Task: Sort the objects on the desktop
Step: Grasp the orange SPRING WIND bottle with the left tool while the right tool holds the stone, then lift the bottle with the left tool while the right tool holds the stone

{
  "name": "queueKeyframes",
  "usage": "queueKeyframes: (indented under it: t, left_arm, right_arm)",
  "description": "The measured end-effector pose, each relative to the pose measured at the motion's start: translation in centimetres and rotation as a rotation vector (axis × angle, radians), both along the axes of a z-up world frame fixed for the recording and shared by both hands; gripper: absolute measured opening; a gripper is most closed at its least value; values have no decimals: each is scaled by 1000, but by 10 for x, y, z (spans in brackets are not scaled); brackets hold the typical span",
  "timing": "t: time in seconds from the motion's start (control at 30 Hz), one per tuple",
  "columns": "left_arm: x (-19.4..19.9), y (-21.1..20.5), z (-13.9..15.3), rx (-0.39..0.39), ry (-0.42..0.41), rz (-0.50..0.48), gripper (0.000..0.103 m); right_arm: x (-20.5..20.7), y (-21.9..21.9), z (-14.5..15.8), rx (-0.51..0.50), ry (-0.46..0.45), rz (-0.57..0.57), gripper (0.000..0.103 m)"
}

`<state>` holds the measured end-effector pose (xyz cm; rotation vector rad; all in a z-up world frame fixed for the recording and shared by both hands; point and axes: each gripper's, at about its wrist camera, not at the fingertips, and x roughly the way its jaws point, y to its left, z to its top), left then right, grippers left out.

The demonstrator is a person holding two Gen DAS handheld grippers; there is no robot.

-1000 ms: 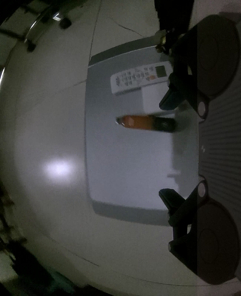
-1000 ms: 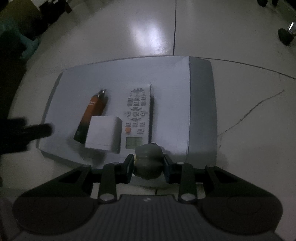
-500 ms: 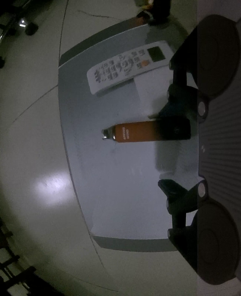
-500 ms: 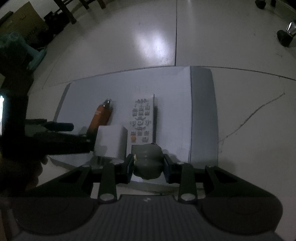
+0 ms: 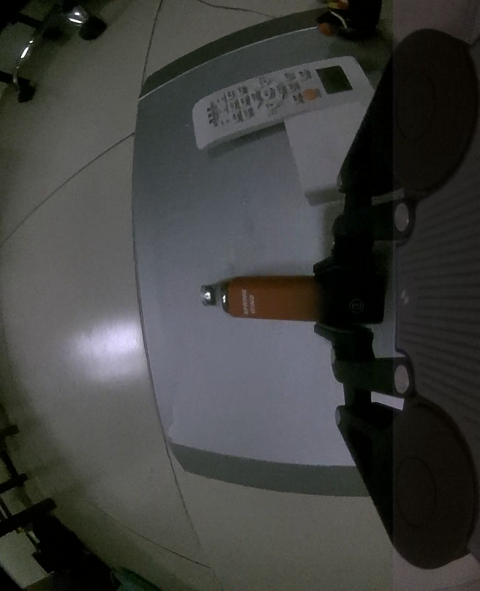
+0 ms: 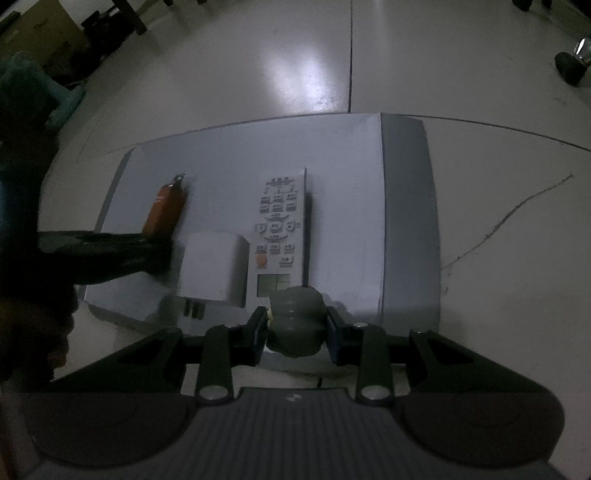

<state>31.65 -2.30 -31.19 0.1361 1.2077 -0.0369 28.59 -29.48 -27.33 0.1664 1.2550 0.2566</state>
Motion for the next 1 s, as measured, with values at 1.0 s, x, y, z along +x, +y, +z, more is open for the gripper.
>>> queueKeyframes:
  t: [1.0]
  left_arm:
    - [-32,42,21,-19,76,6,21]
  right_arm:
    - [7,10,-2,-43,6,17,35]
